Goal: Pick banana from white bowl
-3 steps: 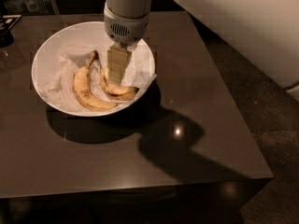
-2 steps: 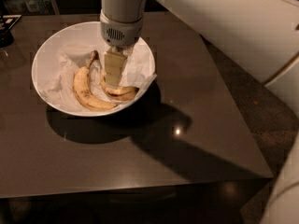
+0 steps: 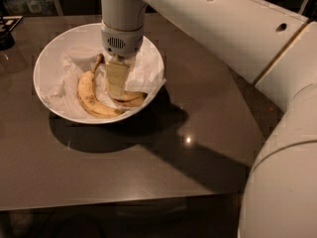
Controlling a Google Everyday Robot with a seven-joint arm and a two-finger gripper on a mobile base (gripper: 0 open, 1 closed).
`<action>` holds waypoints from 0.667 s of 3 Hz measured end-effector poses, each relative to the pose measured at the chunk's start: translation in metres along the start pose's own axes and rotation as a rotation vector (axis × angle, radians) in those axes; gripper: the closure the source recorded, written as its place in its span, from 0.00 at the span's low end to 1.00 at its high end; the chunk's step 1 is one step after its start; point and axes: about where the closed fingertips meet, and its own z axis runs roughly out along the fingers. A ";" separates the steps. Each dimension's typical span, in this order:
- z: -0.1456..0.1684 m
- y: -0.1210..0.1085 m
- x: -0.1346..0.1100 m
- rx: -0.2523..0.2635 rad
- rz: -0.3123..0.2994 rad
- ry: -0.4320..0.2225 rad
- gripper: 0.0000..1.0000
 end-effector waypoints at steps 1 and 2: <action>0.010 0.000 -0.003 -0.034 0.001 0.008 0.41; 0.019 -0.001 -0.002 -0.063 0.014 0.013 0.40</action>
Offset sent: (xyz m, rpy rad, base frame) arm -0.0046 -0.0057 -0.0255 -0.0355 0.1376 -0.0139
